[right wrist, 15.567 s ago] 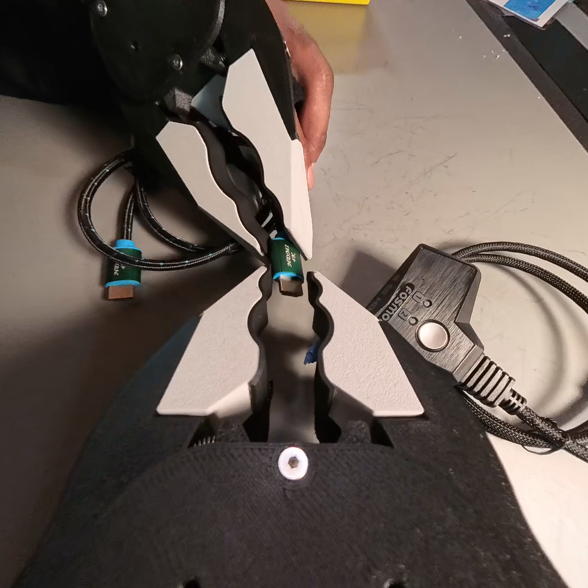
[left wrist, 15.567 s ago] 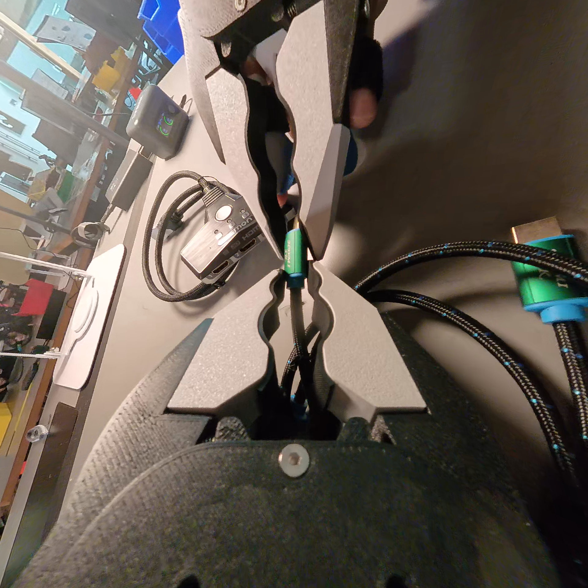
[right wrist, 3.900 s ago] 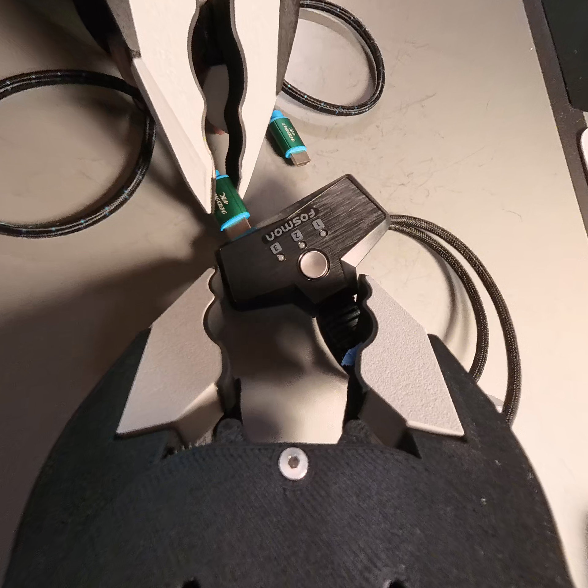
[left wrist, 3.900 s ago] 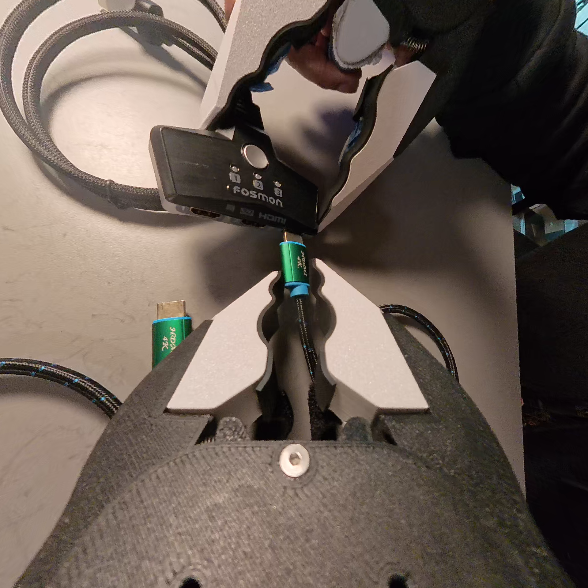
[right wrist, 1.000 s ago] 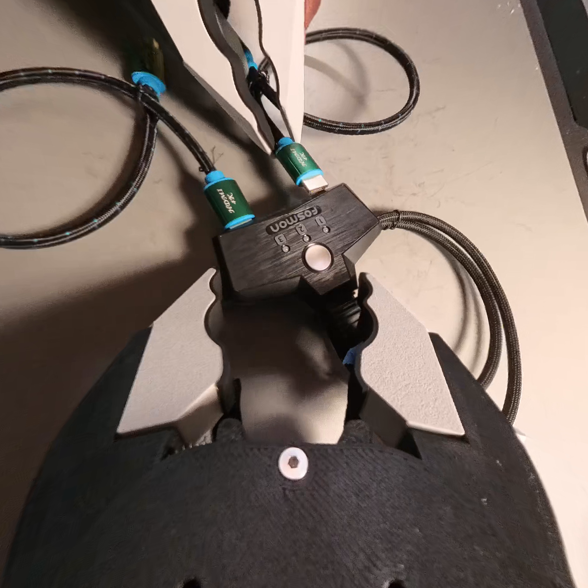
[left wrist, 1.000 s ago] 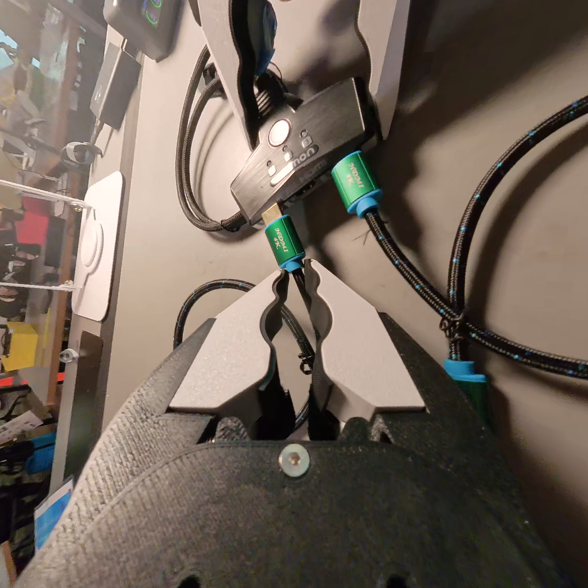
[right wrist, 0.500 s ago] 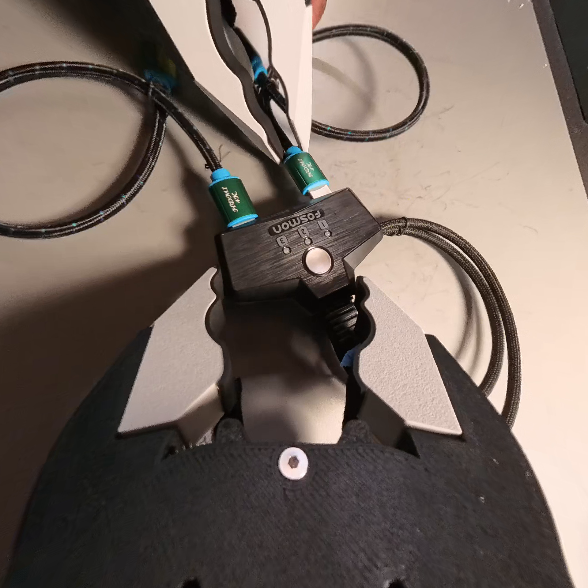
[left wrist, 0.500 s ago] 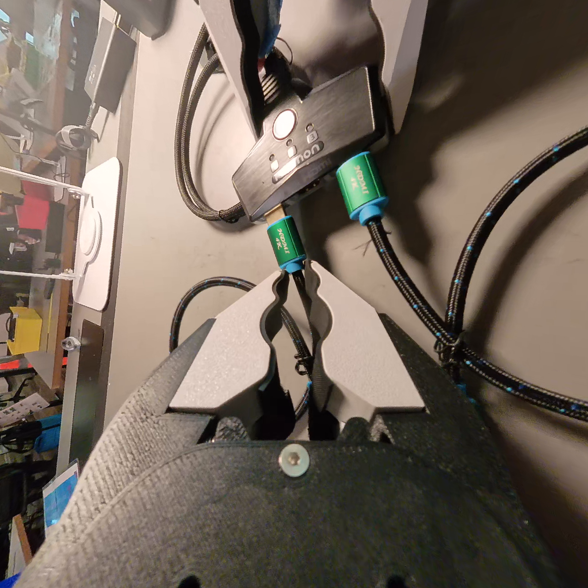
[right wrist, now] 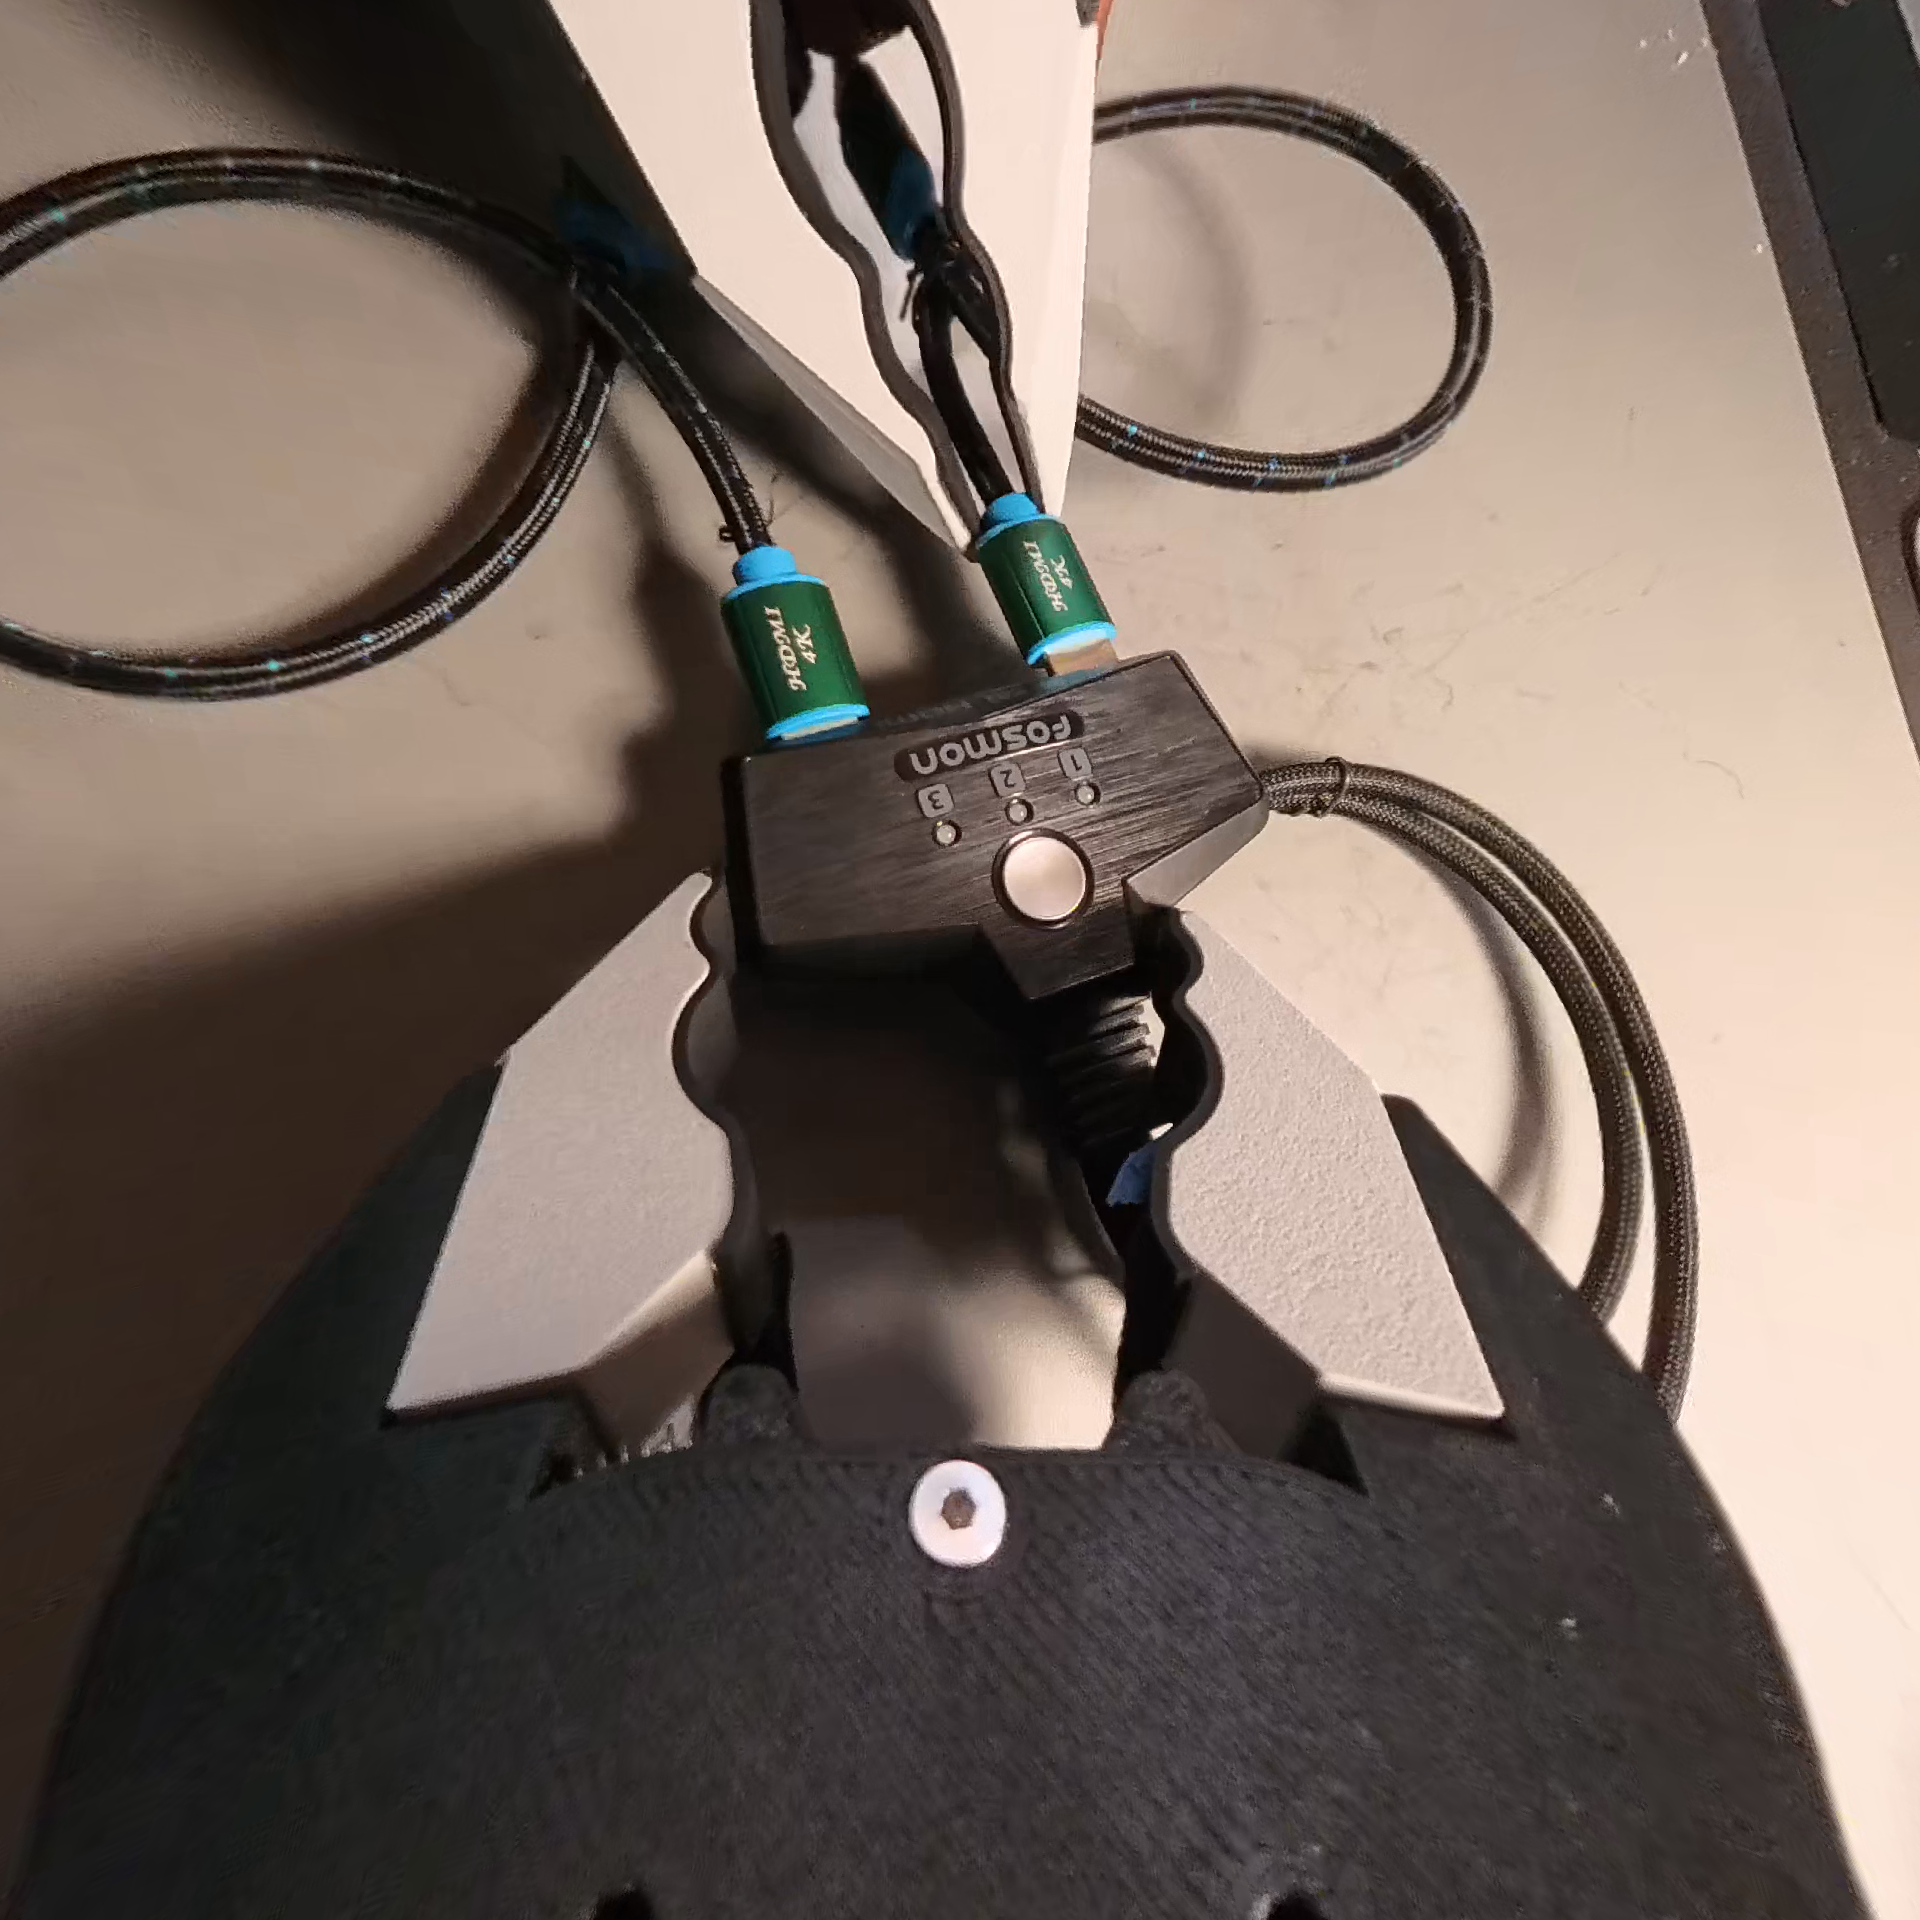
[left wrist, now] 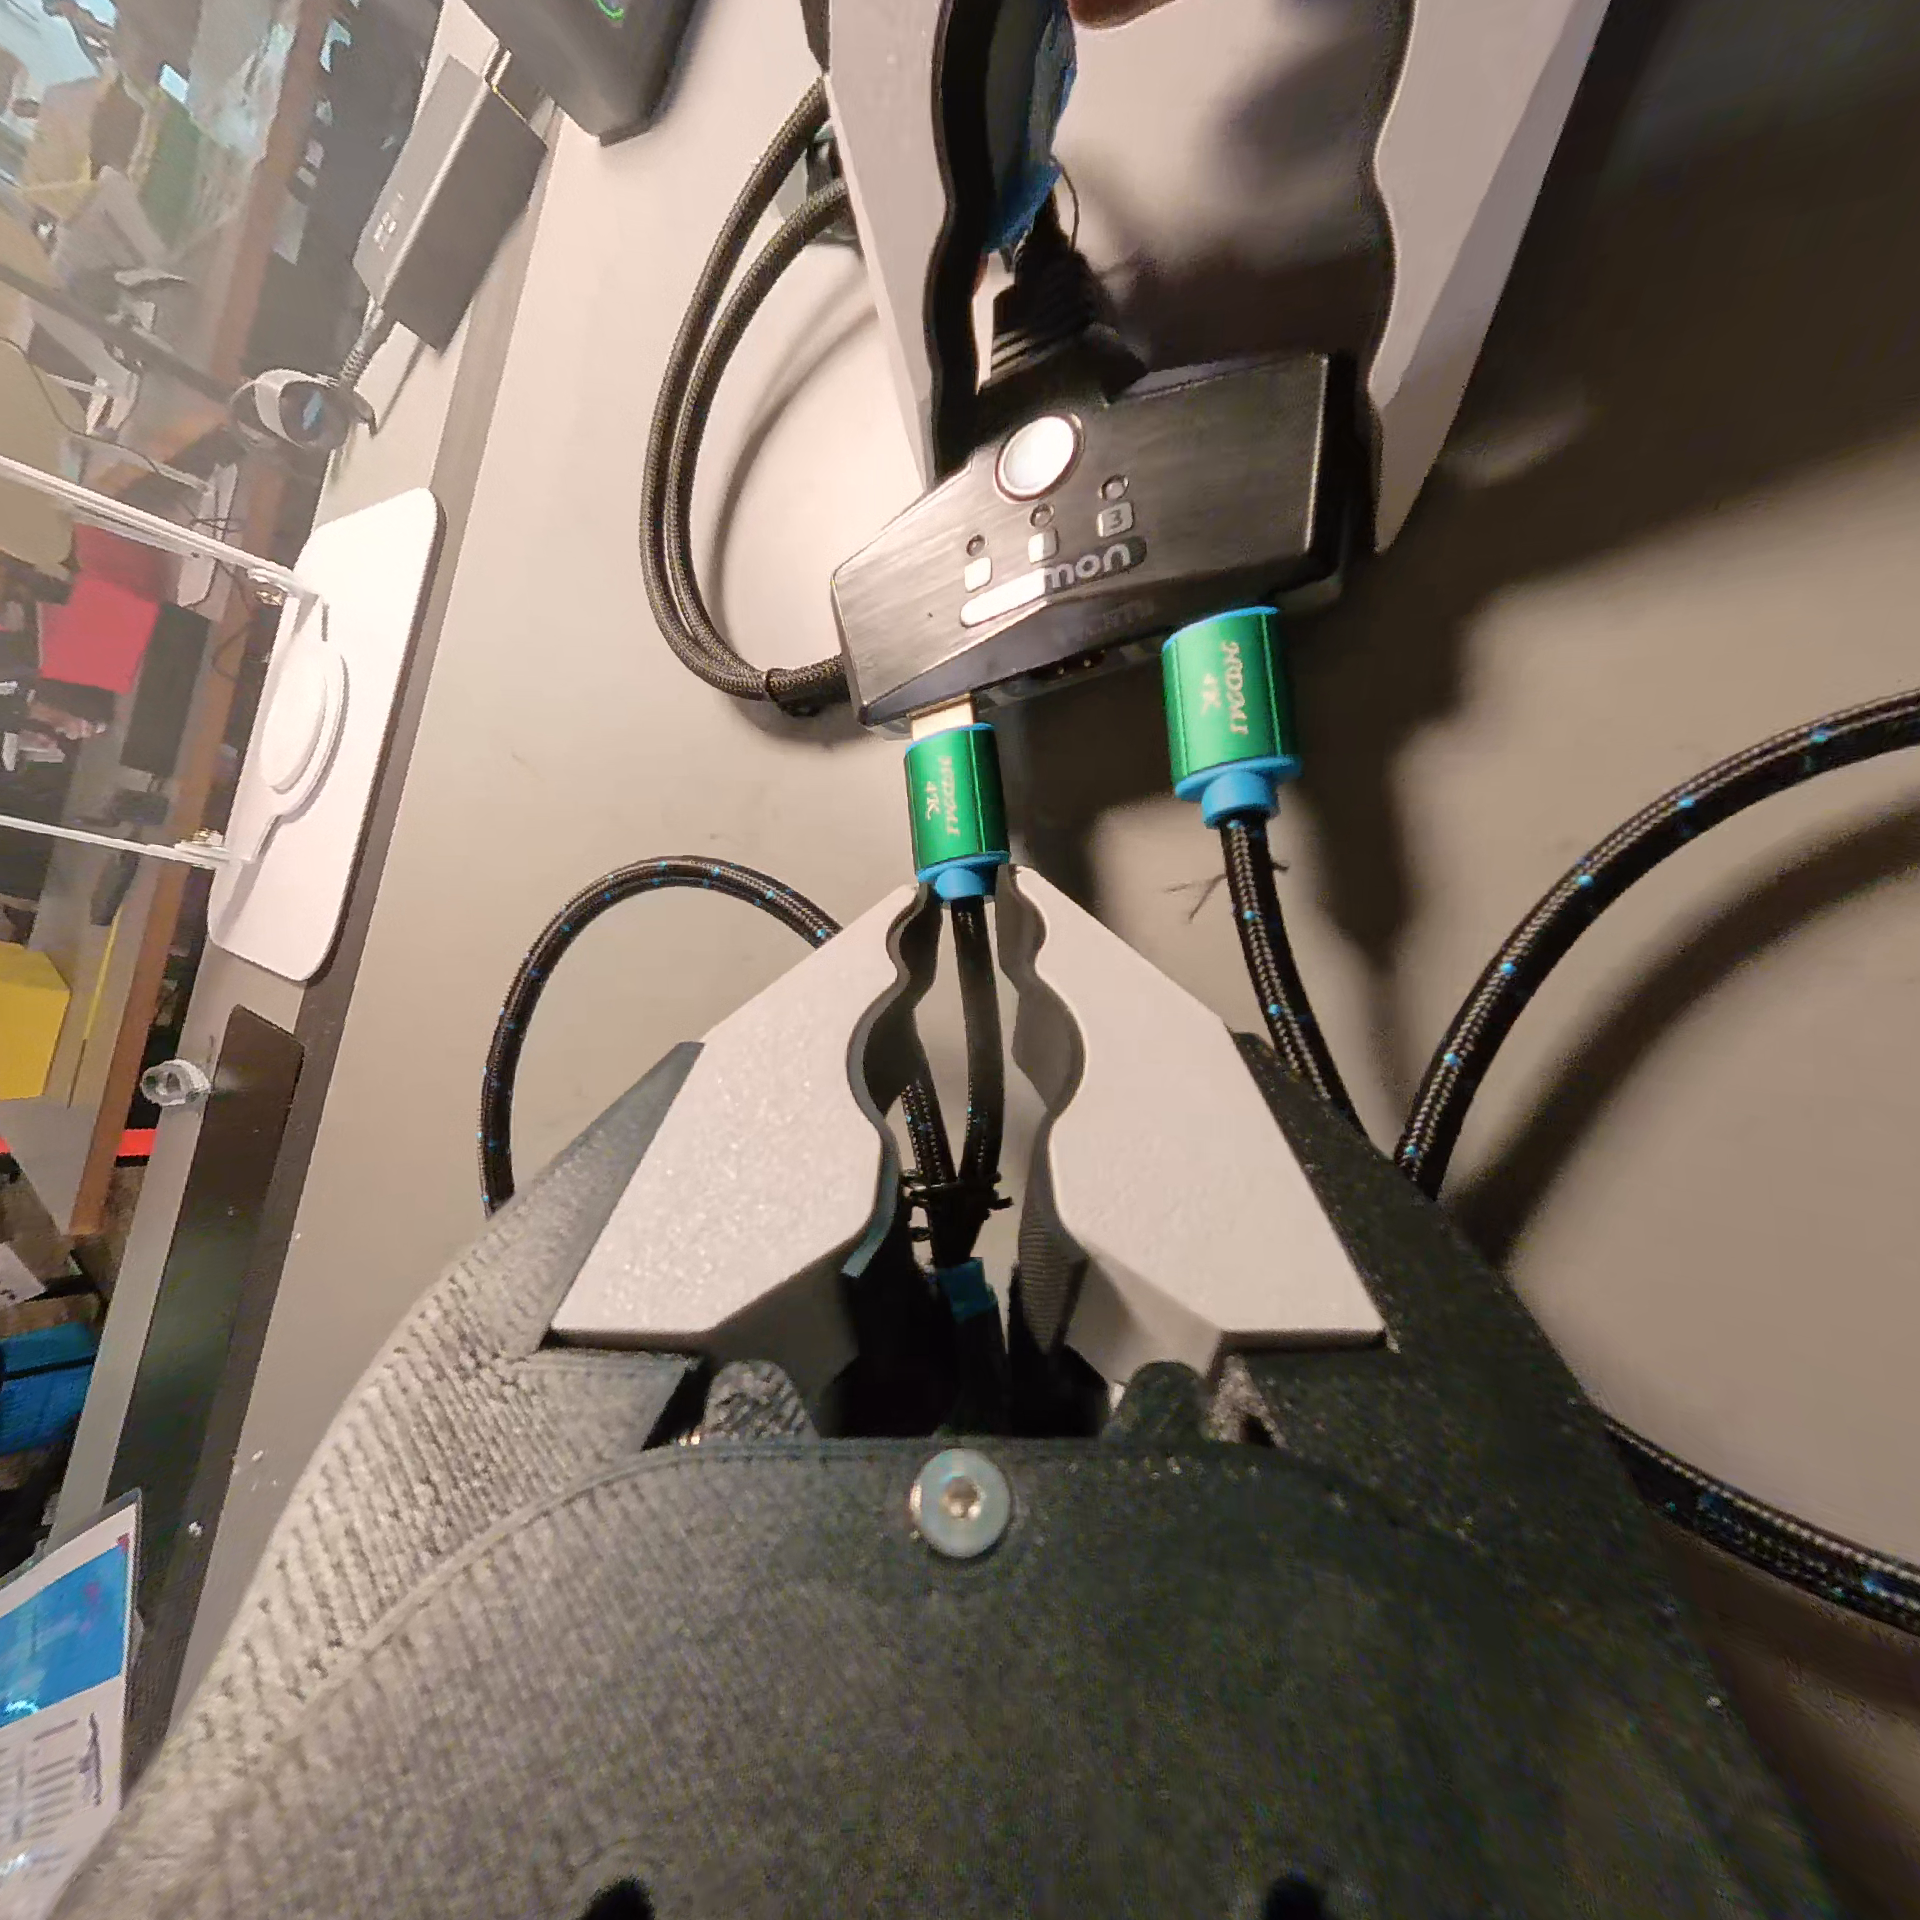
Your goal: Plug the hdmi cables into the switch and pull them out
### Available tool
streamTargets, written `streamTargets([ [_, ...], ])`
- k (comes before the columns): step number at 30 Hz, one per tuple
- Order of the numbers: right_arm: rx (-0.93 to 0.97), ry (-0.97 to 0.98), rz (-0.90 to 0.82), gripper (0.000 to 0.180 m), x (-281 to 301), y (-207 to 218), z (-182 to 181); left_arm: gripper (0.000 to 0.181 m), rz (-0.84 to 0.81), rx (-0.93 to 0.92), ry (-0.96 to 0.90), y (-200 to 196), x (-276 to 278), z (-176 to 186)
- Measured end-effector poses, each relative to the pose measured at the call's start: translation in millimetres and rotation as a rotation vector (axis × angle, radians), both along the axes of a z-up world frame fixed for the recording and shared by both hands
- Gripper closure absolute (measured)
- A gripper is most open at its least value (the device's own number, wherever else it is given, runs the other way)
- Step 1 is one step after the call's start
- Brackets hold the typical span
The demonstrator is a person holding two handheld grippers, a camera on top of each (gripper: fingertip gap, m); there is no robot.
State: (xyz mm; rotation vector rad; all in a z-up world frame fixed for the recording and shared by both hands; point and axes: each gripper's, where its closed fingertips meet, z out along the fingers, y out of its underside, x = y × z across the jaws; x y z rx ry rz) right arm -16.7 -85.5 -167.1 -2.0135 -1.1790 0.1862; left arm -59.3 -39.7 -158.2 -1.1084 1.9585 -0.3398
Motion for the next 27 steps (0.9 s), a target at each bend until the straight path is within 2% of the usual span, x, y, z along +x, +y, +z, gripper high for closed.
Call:
streamTargets([
  [1,0.0,0.003,-0.001,0.098,0.0,0.0,0.1,0.171,0.001,-0.011,-0.005,0.3,0.2,0.1],
  [7,0.004,-0.02,0.007,0.096,10.6,-3.6,4.1,0.17,-0.019,-0.045,-0.044,-3.3,4.0,3.4],
  [11,-0.008,-0.073,-0.031,0.084,34.2,-4.7,2.0,0.169,-0.032,-0.002,-0.04,-5.3,4.4,3.6],
  [15,-0.027,-0.017,-0.018,0.092,28.5,-4.4,-0.7,0.17,-0.028,0.022,-0.047,-2.7,4.2,5.0],
  [17,-0.049,0.012,-0.005,0.104,21.7,-6.2,-1.8,0.17,-0.023,0.023,-0.055,-0.3,3.7,6.9],
  [27,-0.021,0.014,0.099,0.108,-0.3,-14.7,-0.4,0.171,-0.076,0.041,-0.017,-4.4,-1.0,2.2],
])
